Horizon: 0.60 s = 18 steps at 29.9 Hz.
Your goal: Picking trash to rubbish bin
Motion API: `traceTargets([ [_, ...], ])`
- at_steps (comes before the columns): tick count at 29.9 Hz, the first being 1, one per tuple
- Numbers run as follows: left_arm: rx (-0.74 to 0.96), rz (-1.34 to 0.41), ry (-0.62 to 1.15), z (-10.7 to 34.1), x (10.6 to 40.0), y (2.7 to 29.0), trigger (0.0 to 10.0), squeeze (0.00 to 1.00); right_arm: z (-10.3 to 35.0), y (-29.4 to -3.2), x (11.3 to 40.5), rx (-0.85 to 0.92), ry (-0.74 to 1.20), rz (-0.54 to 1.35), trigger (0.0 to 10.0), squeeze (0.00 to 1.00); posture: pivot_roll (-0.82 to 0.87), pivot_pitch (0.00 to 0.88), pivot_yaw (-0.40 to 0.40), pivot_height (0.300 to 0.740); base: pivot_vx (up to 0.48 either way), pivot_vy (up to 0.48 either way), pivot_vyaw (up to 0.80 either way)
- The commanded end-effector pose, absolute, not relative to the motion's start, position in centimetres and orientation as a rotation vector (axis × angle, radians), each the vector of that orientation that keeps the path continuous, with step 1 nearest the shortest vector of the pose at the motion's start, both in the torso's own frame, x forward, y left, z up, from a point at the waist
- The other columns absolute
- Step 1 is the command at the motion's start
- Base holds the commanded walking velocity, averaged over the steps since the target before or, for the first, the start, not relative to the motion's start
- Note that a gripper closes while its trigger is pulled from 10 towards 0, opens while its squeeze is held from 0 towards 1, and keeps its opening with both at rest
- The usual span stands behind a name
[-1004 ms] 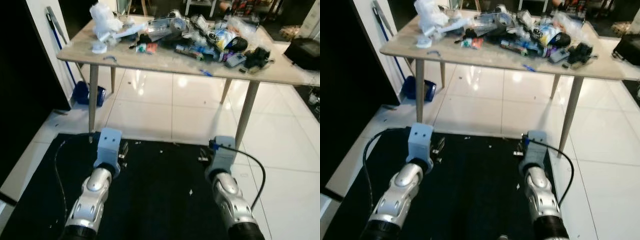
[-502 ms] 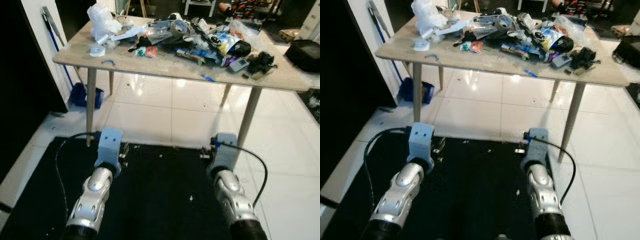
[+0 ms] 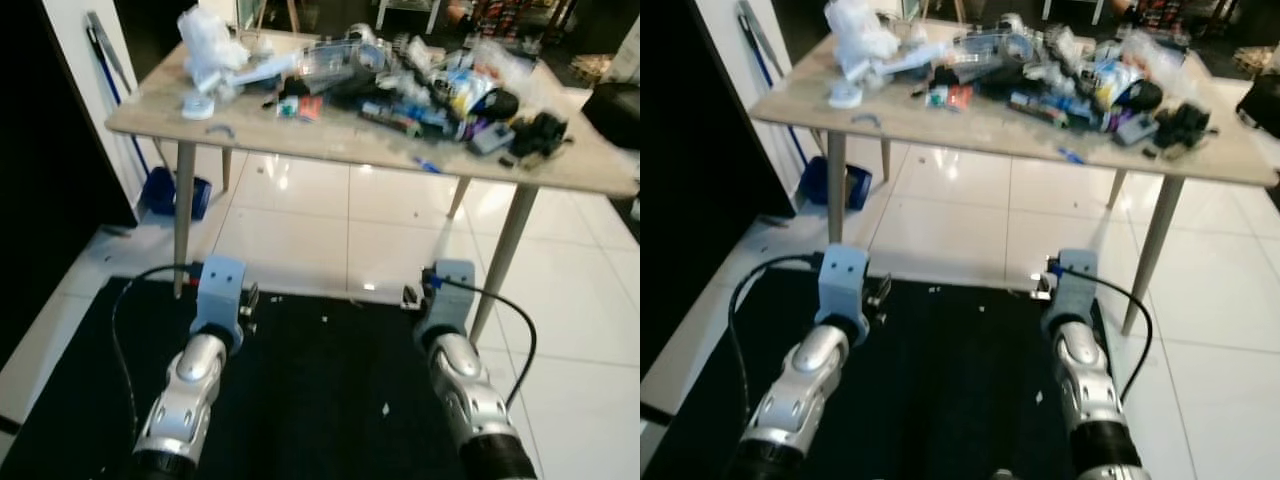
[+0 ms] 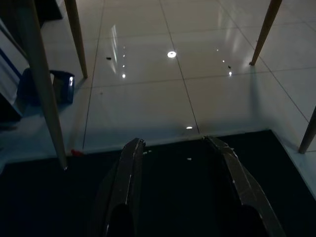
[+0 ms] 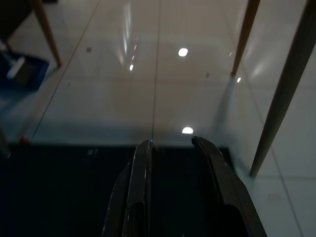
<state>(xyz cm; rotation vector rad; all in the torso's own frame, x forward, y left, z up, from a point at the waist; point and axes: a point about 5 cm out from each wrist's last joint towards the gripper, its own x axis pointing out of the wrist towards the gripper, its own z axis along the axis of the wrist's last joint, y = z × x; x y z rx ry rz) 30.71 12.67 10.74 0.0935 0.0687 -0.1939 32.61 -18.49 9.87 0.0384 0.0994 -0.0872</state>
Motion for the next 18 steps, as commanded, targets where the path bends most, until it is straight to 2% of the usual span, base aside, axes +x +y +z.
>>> traceTargets([
  [1,0.085,-0.178,0.077,10.5,30.6,13.1,10.0,0.0,10.2,-18.2,32.7,0.05,0.082,-0.084,10.0,0.0,-0.03,0.133,-0.062,0.74,0.27,0.0,0.0],
  [9,0.076,-0.171,0.074,10.7,30.7,13.2,10.0,0.0,11.0,-18.2,32.9,0.044,0.048,-0.084,10.0,0.0,-0.04,0.136,-0.062,0.74,0.269,0.0,0.0],
  [15,0.058,-0.167,0.02,12.5,31.5,13.3,10.0,0.0,13.7,-17.3,33.1,0.052,-0.118,-0.003,10.0,0.0,-0.04,0.138,-0.063,0.74,0.269,0.0,0.0],
  [18,0.055,-0.166,0.003,13.0,31.7,13.3,10.0,0.0,14.0,-17.1,33.1,0.051,-0.138,0.008,10.0,0.0,-0.04,0.138,-0.063,0.74,0.269,0.0,0.0],
])
